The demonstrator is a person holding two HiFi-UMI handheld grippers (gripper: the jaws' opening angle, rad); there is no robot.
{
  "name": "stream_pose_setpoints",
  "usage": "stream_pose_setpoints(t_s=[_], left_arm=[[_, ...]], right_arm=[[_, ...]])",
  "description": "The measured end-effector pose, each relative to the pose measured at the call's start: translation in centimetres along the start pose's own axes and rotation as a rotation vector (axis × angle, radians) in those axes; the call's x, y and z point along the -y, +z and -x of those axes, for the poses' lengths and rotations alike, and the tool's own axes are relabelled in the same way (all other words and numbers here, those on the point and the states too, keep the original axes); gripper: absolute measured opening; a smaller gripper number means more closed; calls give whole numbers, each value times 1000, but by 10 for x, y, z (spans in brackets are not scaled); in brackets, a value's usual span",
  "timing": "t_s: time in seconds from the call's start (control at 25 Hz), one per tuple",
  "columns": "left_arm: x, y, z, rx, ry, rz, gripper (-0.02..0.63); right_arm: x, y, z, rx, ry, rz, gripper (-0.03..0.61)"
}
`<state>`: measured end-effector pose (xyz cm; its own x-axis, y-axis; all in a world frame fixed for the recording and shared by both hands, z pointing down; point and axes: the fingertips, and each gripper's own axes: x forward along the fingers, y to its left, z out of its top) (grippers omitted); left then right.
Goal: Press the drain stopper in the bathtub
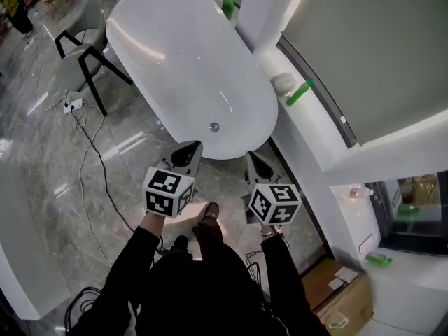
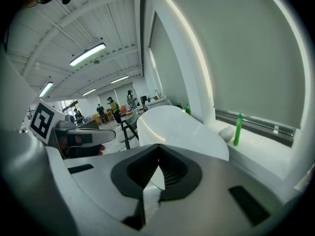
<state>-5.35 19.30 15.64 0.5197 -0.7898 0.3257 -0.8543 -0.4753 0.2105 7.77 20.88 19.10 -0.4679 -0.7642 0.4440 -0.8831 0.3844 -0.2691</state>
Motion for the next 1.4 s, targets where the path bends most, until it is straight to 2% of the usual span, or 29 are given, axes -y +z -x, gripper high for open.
stream_pose_setpoints(t_s=[0.24, 0.56, 0.8, 1.04, 1.4], left_arm=[[-7, 9, -43, -29, 18, 29, 6], [-8, 27, -83, -32, 45, 28, 6], [-11, 31, -102, -59, 39, 7, 6], [-24, 28, -125, -88, 23, 22, 6], [-61, 25, -188, -148, -18, 27, 6]], right_arm=[[31, 18, -32, -15, 5, 0, 2], [55, 32, -53, -22, 29, -3, 2], [67, 32, -64, -31, 28, -23, 2], [77, 33, -83, -52, 9, -33, 2], [101, 41, -142, -101, -27, -48, 2]])
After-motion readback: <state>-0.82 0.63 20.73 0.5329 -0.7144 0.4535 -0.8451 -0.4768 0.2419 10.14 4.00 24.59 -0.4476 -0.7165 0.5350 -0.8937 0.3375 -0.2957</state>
